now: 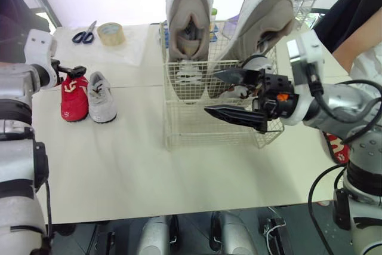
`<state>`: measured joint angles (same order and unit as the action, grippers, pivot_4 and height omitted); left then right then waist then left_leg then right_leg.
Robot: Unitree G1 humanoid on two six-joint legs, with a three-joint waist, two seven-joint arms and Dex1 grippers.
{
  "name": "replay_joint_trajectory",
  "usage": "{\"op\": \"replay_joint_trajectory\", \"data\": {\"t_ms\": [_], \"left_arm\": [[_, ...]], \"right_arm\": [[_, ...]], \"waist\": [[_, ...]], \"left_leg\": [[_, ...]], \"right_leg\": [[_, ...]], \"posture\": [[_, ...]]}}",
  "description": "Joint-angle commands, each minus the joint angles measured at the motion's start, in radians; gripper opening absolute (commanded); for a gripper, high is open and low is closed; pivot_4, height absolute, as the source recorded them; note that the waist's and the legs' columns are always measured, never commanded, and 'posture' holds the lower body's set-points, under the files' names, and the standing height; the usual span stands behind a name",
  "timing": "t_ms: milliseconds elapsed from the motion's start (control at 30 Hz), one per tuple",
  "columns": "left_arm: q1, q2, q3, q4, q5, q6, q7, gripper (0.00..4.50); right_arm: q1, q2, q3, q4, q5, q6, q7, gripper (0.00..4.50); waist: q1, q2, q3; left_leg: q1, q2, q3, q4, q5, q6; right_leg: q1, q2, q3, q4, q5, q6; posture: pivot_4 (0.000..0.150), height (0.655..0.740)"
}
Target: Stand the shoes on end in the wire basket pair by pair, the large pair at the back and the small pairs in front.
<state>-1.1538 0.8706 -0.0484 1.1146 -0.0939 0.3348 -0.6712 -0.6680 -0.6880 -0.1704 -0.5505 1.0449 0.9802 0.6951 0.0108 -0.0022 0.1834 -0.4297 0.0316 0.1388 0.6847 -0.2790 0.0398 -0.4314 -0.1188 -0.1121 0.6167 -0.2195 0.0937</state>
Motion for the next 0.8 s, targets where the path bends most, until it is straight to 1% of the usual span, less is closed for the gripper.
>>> {"op": "replay_joint_trajectory", "data": {"t_ms": [33, 200, 300, 400, 633, 800], "left_arm": [[-0.043, -0.009, -0.028, 0.027, 0.073, -0.054, -0.038, 4.5], [-0.063, -0.039, -0.038, 0.071, 0.133, -0.098, -0.038, 4.5], [-0.071, -0.051, -0.038, 0.083, 0.157, -0.111, -0.042, 3.68], [-0.072, -0.059, -0.044, 0.084, 0.183, -0.118, -0.053, 2.24], [-0.068, -0.095, -0.072, 0.097, 0.243, -0.125, -0.077, 2.24], [-0.073, -0.118, -0.07, 0.119, 0.269, -0.117, -0.058, 2.24]], "right_arm": [[0.001, -0.012, -0.025, -0.036, 0.024, -0.025, -0.021, 4.42], [0.002, -0.016, -0.016, -0.035, 0.021, -0.03, -0.03, 4.42], [0.001, -0.018, -0.014, -0.034, 0.02, -0.03, -0.033, 4.5], [0.0, -0.02, -0.016, -0.034, 0.023, -0.029, -0.036, 4.5], [0.002, -0.025, -0.02, -0.036, 0.027, -0.027, -0.042, 4.5], [0.006, -0.029, -0.018, -0.039, 0.028, -0.029, -0.046, 4.5]], "waist": [[0.001, 0.0, 0.0], [-0.001, -0.003, 0.001], [-0.001, -0.004, 0.001], [-0.002, -0.005, 0.001], [-0.001, -0.006, 0.001], [0.0, -0.006, 0.001]], "left_leg": [[0.0, 0.0, 0.0, 0.0, 0.0, 0.0], [0.0, 0.0, 0.0, 0.0, 0.0, 0.0], [0.0, 0.0, 0.0, 0.0, 0.0, 0.0], [0.0, 0.0, 0.0, 0.0, 0.0, 0.0], [0.0, 0.0, 0.0, 0.001, 0.0, 0.0], [0.0, 0.0, 0.0, 0.001, 0.0, 0.0]], "right_leg": [[0.0, 0.0, 0.0, 0.0, 0.0, 0.0], [0.0, 0.0, 0.0, 0.0, 0.0, 0.0], [0.0, 0.0, 0.0, 0.001, 0.0, 0.0], [0.0, 0.0, 0.0, 0.001, 0.0, 0.0], [0.0, 0.0, 0.0, 0.002, 0.0, 0.0], [0.0, 0.0, 0.0, 0.002, 0.0, 0.0]], "posture": [[0.15, 0.74], [0.15, 0.74], [0.15, 0.74], [0.15, 0.74], [0.15, 0.74], [0.15, 0.74]]}}
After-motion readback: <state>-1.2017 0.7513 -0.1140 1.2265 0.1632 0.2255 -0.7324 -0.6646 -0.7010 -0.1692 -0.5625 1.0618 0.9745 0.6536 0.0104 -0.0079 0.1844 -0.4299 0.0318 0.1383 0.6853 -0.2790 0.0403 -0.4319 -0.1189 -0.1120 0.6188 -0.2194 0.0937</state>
